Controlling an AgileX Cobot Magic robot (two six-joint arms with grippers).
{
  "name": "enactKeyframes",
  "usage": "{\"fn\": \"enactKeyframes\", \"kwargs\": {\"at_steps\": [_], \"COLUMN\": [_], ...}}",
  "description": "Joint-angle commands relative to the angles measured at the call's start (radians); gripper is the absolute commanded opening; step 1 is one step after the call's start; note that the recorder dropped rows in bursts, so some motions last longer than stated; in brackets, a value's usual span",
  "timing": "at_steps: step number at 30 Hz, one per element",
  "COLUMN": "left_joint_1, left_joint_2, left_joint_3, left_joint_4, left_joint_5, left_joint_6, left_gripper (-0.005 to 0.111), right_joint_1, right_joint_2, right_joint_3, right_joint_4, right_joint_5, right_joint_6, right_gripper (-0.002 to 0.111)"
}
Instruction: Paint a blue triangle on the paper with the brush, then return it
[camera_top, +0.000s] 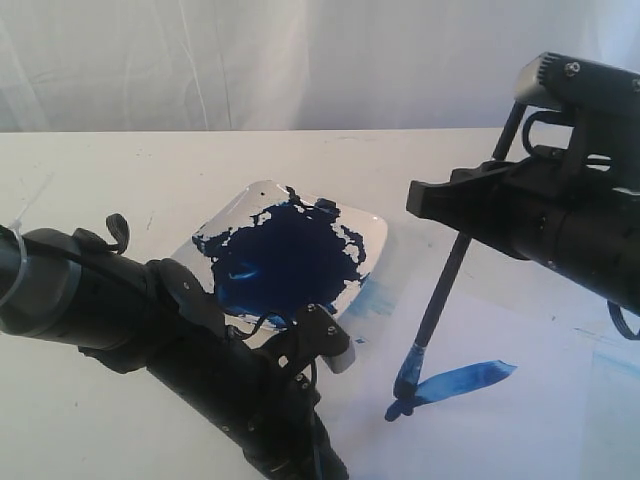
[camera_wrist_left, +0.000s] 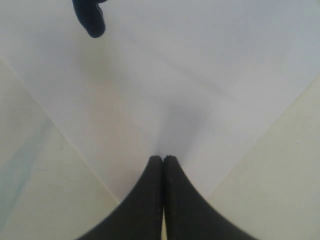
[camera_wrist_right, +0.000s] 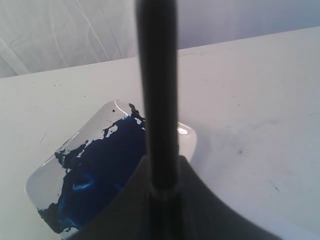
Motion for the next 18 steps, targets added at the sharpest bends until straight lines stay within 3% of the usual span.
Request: {"fn": "enactKeyframes", "kwargs": {"at_steps": [1, 18], "left_joint_1": [-0.005, -0.005], "left_joint_2": [0.006, 0.006], "left_joint_3": [0.007, 0.007], "left_joint_4": [-0.005, -0.005], "left_joint_5": [0.013, 0.013], "left_joint_6": [-0.001, -0.001], "left_gripper": [0.0, 0.0], "right_joint_1": [0.001, 0.001], "right_joint_2": [0.013, 0.042], "right_joint_3": [0.0, 0.0], "right_joint_4": [-0.02, -0.014], "right_joint_5": [-0.007, 0.011], "right_joint_6": [0.018, 0.014], "right_gripper": [0.0, 0.0]}}
